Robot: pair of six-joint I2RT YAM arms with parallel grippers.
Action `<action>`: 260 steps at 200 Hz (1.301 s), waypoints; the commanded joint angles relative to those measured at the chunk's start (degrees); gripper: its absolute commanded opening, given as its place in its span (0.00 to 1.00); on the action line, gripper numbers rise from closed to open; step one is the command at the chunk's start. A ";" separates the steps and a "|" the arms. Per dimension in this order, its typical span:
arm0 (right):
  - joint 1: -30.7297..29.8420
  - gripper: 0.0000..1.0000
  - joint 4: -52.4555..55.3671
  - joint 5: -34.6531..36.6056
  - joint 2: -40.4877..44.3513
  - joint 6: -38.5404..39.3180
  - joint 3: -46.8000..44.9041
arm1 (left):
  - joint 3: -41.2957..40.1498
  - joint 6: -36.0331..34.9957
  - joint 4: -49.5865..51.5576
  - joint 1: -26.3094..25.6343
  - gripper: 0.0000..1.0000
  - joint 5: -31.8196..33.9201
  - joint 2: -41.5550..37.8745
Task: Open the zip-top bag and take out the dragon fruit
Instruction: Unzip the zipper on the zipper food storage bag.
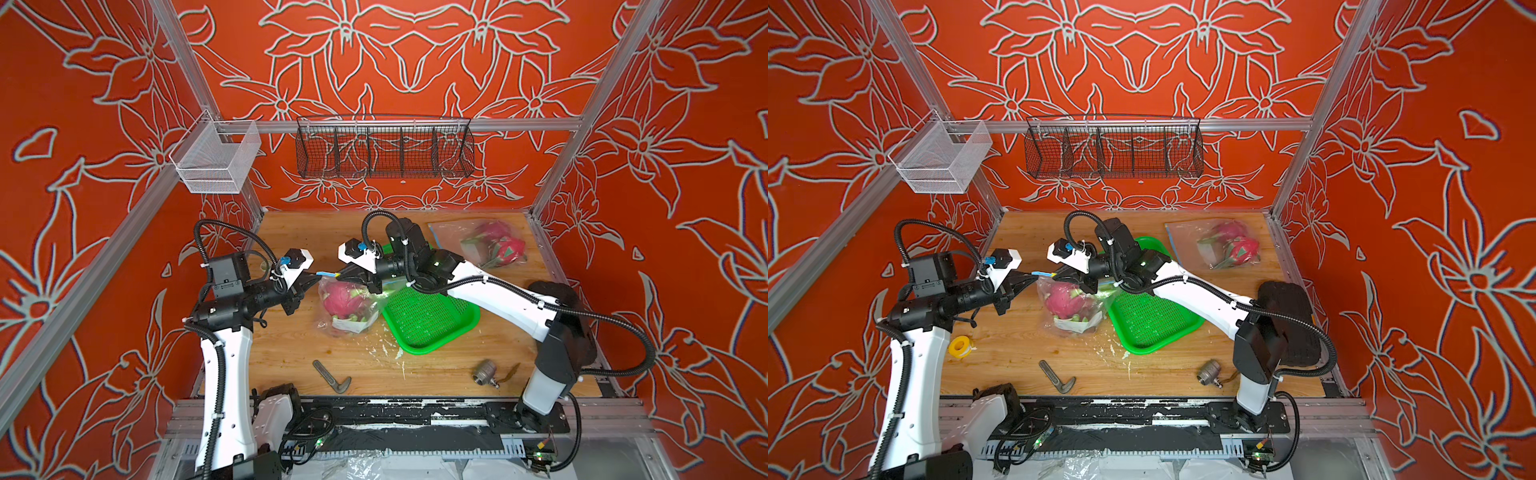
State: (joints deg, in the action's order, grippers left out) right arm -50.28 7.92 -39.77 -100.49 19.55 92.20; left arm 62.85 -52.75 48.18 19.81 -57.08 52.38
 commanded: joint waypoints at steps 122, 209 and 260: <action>10.97 0.00 -3.67 7.62 5.96 -1.68 -8.75 | 7.70 17.52 -19.31 13.50 0.00 24.70 11.28; 13.86 0.00 -8.56 1.98 3.08 -5.57 -9.83 | 7.73 8.91 -0.49 11.70 0.14 6.65 11.47; 9.42 0.00 -6.73 4.48 7.56 5.57 -12.69 | 13.32 0.52 16.75 5.16 0.62 1.27 4.65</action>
State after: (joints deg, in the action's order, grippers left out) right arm -38.06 0.25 -35.79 -96.49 18.39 80.77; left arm 71.59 -47.18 55.18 26.30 -49.89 61.69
